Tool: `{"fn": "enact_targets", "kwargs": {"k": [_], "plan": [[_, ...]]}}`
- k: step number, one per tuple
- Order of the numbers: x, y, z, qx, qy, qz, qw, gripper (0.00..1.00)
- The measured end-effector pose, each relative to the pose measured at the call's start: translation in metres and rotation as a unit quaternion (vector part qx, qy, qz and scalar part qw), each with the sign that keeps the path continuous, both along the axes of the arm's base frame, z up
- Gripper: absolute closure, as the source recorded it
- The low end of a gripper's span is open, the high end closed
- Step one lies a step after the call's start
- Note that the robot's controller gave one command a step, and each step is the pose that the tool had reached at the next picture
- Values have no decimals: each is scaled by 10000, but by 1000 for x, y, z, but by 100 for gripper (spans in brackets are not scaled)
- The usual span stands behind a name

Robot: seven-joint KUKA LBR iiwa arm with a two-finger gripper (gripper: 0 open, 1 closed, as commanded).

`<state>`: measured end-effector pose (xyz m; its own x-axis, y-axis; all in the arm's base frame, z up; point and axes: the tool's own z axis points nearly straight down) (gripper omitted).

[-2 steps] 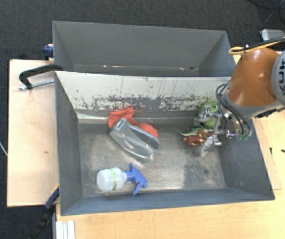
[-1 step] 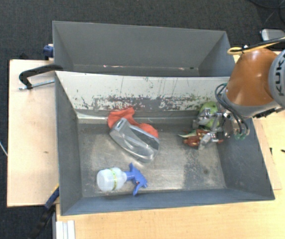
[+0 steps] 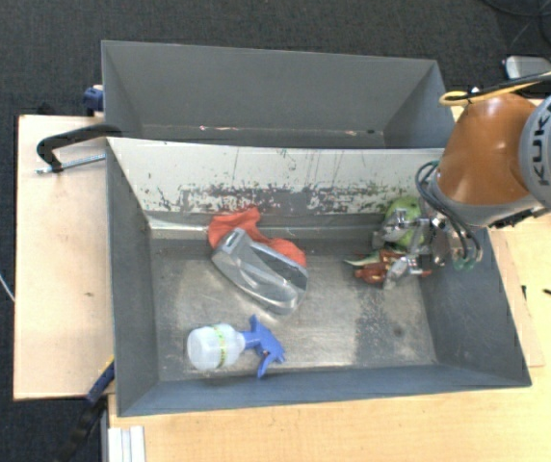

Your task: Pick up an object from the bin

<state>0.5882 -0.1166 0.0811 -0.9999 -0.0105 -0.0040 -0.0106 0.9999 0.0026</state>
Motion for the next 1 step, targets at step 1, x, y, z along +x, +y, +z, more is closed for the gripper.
{"fn": "enact_targets", "kwargs": {"k": [1], "plan": [[0, 0, 1, -1, 0, 3, 10000, 100]]}}
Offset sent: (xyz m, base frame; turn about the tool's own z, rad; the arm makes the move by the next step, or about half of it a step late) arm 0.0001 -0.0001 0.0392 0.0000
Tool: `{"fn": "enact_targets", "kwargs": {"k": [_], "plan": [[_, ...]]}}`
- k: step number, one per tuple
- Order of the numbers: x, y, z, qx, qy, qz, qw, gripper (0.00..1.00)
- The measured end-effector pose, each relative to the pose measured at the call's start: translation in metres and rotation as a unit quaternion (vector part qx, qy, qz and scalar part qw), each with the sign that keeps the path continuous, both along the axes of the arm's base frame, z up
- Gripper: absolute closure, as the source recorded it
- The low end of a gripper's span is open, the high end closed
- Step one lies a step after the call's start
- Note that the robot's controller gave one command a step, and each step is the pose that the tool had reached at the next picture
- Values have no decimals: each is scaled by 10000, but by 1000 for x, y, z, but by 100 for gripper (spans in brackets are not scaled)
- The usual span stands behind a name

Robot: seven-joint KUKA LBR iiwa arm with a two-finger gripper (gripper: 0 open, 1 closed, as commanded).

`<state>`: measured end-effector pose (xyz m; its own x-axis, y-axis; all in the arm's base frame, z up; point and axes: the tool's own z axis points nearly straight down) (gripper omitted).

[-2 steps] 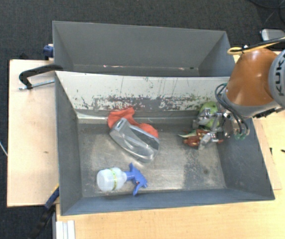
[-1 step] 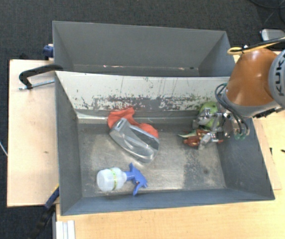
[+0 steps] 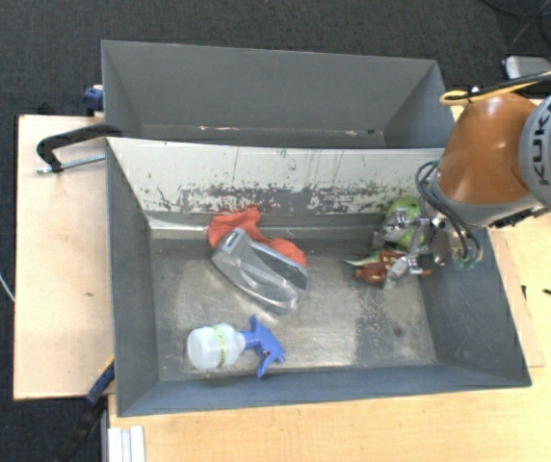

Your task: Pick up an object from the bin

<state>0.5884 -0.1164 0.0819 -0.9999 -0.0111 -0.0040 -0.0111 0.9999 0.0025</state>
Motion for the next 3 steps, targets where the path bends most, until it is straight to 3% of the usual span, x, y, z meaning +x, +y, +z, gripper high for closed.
{"fn": "enact_targets", "kwargs": {"k": [3], "plan": [[1, 1, 27, -9, -16, -6, 10000, 100]]}}
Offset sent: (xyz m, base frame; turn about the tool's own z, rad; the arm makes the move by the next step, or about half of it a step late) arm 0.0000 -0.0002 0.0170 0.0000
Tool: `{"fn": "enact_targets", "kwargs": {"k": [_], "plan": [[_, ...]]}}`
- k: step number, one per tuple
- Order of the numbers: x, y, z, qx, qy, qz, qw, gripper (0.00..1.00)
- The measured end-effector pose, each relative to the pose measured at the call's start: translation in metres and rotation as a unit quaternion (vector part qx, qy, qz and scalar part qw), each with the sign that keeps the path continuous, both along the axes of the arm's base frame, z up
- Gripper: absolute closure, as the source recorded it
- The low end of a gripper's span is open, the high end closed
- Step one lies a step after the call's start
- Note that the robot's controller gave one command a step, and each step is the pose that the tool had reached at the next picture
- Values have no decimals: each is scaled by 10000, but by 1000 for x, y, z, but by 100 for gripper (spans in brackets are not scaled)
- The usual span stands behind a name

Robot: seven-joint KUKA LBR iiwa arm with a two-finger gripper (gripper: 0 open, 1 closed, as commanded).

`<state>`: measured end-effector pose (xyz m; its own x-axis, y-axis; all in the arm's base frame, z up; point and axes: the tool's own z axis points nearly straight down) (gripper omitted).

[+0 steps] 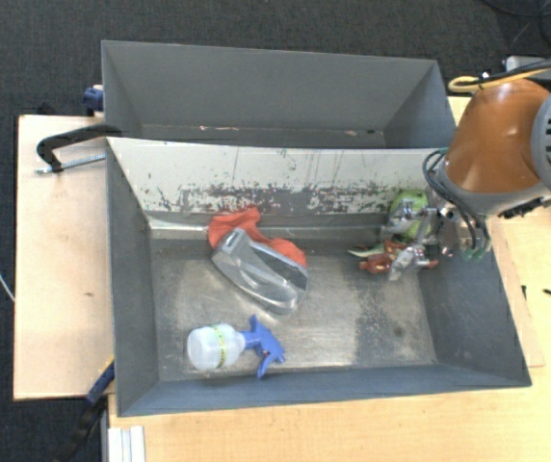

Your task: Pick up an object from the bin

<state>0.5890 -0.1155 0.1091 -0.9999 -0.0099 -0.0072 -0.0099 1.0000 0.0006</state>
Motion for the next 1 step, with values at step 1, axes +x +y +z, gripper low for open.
{"fn": "enact_targets", "kwargs": {"k": [1], "plan": [[1, 0, 1, -4, -13, 4, 10000, 100]]}}
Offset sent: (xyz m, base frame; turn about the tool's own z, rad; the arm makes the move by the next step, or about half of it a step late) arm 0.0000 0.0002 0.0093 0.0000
